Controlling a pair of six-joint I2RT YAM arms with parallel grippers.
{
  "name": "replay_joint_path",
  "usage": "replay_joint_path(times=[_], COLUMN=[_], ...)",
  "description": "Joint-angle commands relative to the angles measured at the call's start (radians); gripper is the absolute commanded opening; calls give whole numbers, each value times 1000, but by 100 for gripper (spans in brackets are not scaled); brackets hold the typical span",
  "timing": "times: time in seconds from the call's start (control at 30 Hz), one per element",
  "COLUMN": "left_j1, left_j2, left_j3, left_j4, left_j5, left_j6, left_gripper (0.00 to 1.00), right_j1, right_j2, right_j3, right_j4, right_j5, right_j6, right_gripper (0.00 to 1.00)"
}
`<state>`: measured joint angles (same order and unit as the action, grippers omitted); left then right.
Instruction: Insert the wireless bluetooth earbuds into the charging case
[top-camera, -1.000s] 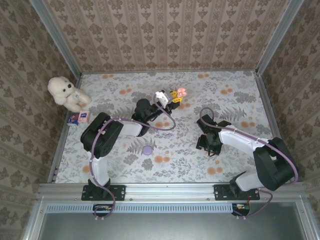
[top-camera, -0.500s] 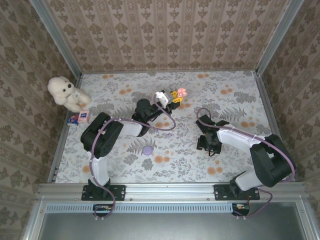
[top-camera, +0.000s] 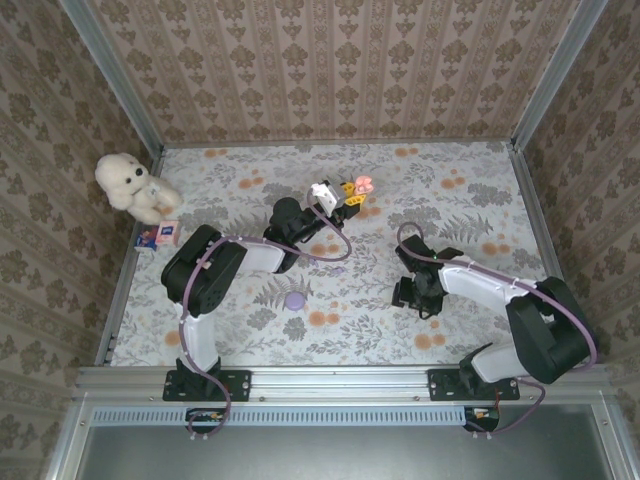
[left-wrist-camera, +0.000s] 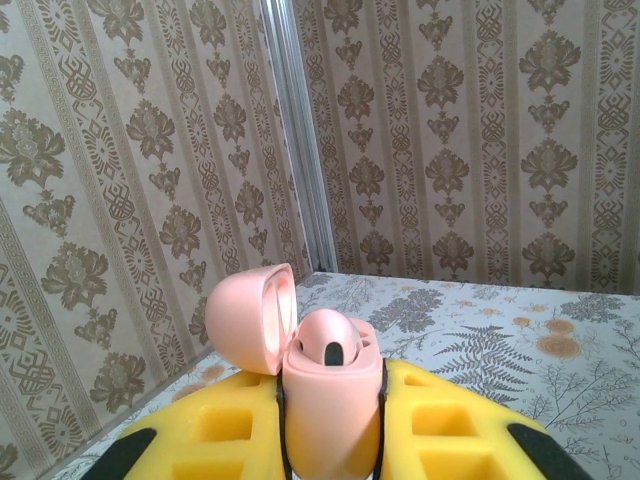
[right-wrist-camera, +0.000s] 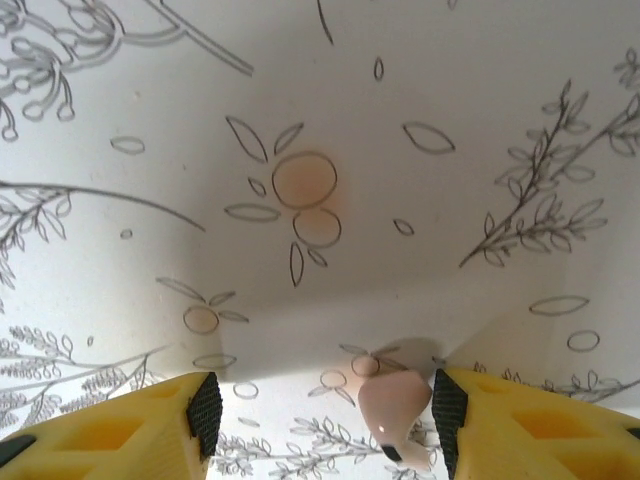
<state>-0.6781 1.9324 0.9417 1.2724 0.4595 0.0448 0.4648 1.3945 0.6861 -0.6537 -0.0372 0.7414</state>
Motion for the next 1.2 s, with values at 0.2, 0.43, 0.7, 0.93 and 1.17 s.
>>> replay_joint_path(times=[0.2,0.43,0.7,0.93,1.17], left_j1=[7,6,6,6,7], left_j2=[-27,-29,-29,-29,-30], left_j3=[14,9,8,5,2], left_j4=[39,40,40,40,40], left_j5=[2,2,2,0,0], left_j6=[-30,-31,-33,-31,-31], left_gripper=[0,0,0,0,0], right_j1=[3,8,26,47,51], right_j2=[-50,-12,39,74,82], right_j3=[-4,24,47,64,61], right_j4=[-78,-99,-80,-83,-79], right_j5=[68,123,135,143,149], right_j6=[53,109,129,131,131], right_gripper=[61,57,51,47,43])
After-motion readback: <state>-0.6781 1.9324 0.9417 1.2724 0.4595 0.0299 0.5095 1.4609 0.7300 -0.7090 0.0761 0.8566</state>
